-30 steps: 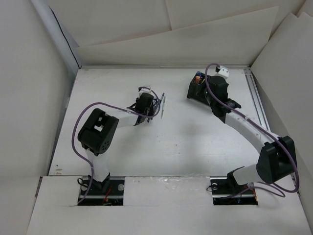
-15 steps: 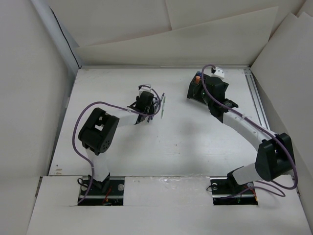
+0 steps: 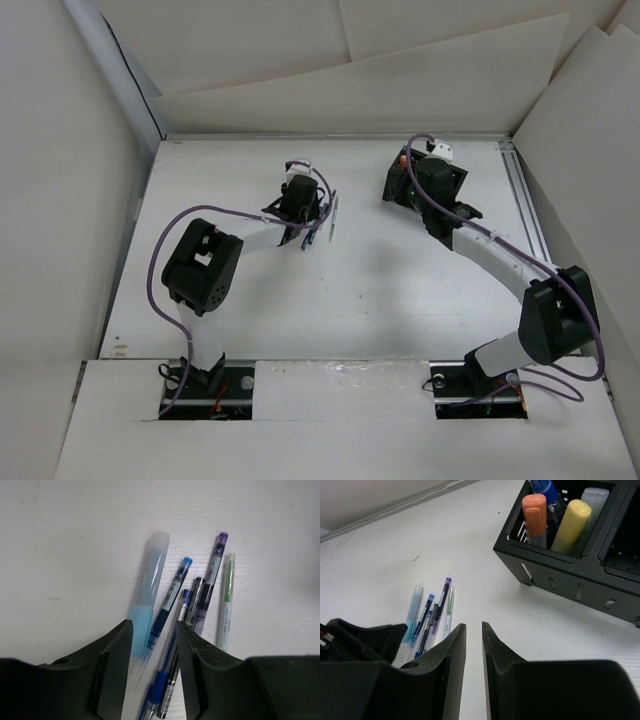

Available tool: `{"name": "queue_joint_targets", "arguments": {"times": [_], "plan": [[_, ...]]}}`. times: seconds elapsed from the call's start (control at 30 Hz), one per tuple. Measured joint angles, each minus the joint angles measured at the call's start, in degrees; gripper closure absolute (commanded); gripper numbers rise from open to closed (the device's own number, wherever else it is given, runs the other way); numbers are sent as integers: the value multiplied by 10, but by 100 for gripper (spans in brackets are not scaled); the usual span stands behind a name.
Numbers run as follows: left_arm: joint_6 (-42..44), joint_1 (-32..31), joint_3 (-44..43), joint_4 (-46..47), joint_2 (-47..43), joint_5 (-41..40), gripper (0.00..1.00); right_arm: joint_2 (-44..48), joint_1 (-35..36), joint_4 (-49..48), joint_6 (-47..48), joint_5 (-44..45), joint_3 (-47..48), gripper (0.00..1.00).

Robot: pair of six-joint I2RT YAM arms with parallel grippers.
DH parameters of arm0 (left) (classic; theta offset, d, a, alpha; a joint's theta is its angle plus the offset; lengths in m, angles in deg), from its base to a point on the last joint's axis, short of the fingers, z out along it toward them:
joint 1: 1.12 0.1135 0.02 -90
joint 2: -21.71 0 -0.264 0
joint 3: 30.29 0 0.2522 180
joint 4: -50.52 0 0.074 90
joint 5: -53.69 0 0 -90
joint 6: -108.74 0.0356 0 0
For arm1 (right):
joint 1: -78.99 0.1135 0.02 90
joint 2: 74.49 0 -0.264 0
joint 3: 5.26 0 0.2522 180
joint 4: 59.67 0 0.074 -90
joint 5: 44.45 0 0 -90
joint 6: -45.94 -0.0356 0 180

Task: Sort the stationery into containers
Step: Pick up the pen from the center of the board.

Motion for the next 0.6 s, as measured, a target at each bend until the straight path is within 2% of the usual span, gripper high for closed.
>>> {"name": "queue_joint_targets", "arguments": {"times": [0.13,0.23,0.4,0.47,0.5,0.6], "plan": [[0,1,-45,-6,26,-14,66,0,0,0,3,0,0,72],[0,3,-70,-14,57,-20,71,0,0,1,4,-3,0,71],[0,8,-75,-34,92,-30,74,0,0,0,6,-6,0,67],[1,12,-78,-36,95,-35,80,0,0,0,7,-7,0,67],[1,14,-78,-37,95,-37,87,0,0,0,7,-8,0,66],[1,15,-79,-39,95,-39,98,0,3,0,7,-8,0,66]]}}
